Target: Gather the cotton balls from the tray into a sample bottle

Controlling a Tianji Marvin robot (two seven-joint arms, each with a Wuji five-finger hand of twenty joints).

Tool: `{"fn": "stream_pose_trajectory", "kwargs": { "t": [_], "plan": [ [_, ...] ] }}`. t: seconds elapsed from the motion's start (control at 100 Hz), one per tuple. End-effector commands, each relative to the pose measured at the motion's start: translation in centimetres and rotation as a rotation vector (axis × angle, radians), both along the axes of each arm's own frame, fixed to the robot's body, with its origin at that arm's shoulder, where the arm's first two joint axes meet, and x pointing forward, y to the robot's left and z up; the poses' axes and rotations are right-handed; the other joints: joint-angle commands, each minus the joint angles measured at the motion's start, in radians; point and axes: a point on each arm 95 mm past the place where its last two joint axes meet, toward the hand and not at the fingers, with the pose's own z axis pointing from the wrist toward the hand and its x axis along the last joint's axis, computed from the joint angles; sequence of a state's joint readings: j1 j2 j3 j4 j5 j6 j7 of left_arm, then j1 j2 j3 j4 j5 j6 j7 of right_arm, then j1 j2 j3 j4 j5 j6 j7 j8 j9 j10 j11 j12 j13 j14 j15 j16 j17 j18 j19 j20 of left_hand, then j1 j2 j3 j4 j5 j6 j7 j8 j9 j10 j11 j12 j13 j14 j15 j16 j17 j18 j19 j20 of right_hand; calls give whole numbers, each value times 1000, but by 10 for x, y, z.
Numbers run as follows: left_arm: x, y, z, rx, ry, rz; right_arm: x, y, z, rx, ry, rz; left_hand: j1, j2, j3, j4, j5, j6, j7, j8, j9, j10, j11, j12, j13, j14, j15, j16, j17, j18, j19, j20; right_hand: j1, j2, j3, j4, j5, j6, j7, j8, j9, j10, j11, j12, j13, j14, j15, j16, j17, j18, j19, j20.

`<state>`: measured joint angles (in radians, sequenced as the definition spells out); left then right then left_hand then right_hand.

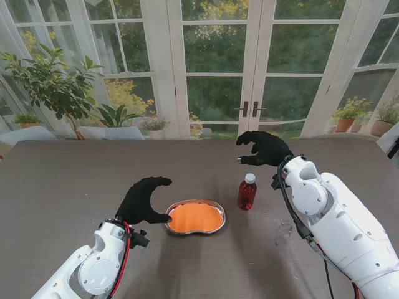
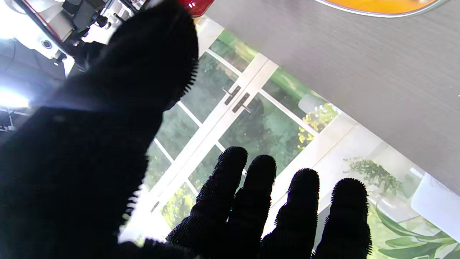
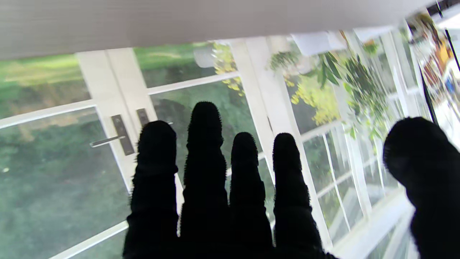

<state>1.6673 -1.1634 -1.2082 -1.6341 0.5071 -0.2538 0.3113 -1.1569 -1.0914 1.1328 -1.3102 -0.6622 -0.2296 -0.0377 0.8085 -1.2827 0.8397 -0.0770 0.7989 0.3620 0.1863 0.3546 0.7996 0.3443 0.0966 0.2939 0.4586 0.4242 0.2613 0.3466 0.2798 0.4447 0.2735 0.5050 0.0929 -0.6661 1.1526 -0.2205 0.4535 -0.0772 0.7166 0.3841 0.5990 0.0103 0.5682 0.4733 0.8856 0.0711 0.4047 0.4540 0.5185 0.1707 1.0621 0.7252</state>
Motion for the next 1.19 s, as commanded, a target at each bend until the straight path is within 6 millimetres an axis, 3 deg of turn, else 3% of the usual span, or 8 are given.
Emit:
{"fn": "stream_pose_trajectory", "kwargs": {
  "t": [0.0, 0.19, 0.37, 0.56, 0.83, 1.18],
  "plan": [
    [-1, -2, 0, -19, 4, -7, -10, 18, -1, 63, 3, 24, -29, 922, 10, 34, -56, -106, -32, -16, -52, -36, -6, -18, -46, -39, -29, -8, -29, -47, -34, 9, 24, -41, 52, 42, 3, 6, -3, -19, 16, 19, -18, -19, -19, 14, -34, -28, -12, 35, -25, -29],
    [-2, -1, 6, -70, -23, 7, -39, 39, 3, 261, 3, 44, -53, 912, 15, 39, -106, -109, -50, -32, -105, -48, -16, -29, -87, -78, -57, -22, -56, -97, -61, -8, 69, -73, 103, 57, -12, 84, 5, -26, 34, 44, -45, -49, -39, 29, -107, -82, -21, 39, -77, -96],
    [-3, 0, 12, -111, -55, 10, -65, 53, -3, 391, 46, 65, -82, 905, 18, 44, -170, -117, -70, -50, -186, -76, -33, -54, -132, -121, -83, -45, -74, -152, -95, -47, 91, -81, 127, 66, -34, 101, -3, -38, 2, 65, -59, -60, -90, 60, -154, -114, -61, 48, -129, -138],
    [-4, 0, 18, -149, -77, 11, -82, 61, -19, 473, 96, 58, -88, 900, 23, 47, -170, -109, -67, -52, -186, -75, -24, -56, -123, -141, -72, -47, -57, -165, -95, -60, 91, -82, 113, 65, -29, 102, -5, -42, -12, 72, -59, -61, -105, 70, -161, -121, -82, 48, -150, -154],
    [-7, 1, 23, -164, -94, 12, -90, 65, -32, 530, 123, 29, -88, 907, 21, 45, -152, -104, -58, -52, -166, -70, -16, -56, -120, -119, -63, -51, -56, -152, -94, -71, 90, -69, 75, 58, -31, 95, -21, -48, -37, 67, -60, -61, -136, 66, -167, -126, -124, 39, -171, -165],
    [-9, 3, 25, -169, -108, 14, -90, 63, -33, 527, 116, 15, -90, 907, 19, 47, -133, -103, -52, -51, -153, -68, -16, -56, -108, -110, -64, -52, -57, -147, -89, -76, 90, -72, 66, 56, -14, 89, -31, -49, -29, 65, -60, -61, -132, 64, -157, -123, -130, 40, -169, -162]
  ]
}}
